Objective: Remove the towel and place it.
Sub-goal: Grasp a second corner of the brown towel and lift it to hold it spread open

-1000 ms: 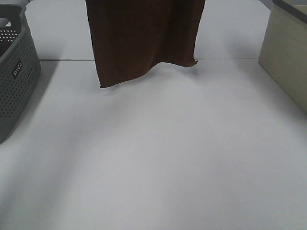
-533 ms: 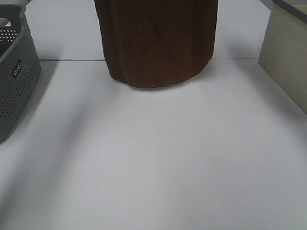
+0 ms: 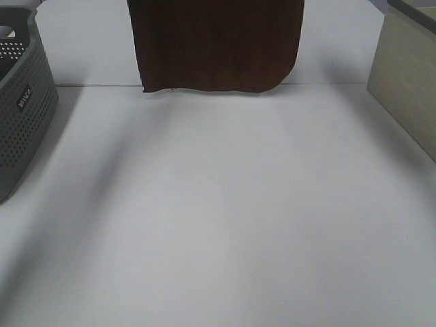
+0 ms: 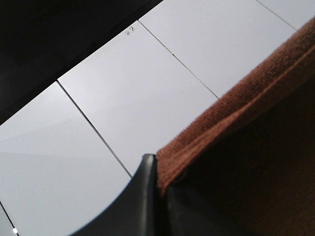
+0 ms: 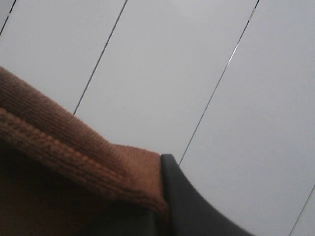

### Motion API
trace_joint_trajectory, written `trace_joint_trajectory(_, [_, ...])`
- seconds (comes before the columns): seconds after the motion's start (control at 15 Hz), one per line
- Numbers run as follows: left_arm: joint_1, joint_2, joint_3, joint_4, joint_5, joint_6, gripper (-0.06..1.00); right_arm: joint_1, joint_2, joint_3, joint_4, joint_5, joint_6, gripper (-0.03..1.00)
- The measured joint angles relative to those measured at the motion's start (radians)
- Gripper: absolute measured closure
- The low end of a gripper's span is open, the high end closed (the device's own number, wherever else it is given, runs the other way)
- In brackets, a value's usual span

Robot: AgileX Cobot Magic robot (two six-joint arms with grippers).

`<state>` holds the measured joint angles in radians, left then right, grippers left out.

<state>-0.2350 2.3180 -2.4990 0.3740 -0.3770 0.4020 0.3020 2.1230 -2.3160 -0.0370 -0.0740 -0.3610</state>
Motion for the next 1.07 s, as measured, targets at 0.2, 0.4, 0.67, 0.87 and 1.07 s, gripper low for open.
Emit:
trace_joint_trajectory(0.2, [0.001,0.001,-0.002,0.052,0.001,-0.055,0.94,-0.001,0.001,0.0,0.0,0.005,0.012,0.96])
trace_joint_trajectory(0.4, [0.005,0.001,-0.002,0.147,0.037,-0.182,0.94,-0.002,0.001,0.0,0.0,0.054,0.021,0.96])
trace_joint_trajectory(0.67, [-0.003,0.003,-0.002,0.289,0.226,-0.476,0.94,-0.002,0.0,0.0,0.053,0.241,0.024,0.96])
trace_joint_trajectory(0.87, [-0.073,-0.009,-0.002,0.176,0.691,-0.517,0.94,-0.002,-0.008,0.0,0.13,0.486,0.024,0.96])
trace_joint_trajectory(1.07, [-0.092,-0.04,-0.008,-0.15,1.12,-0.328,0.94,-0.002,-0.043,0.0,0.142,0.723,0.028,0.96])
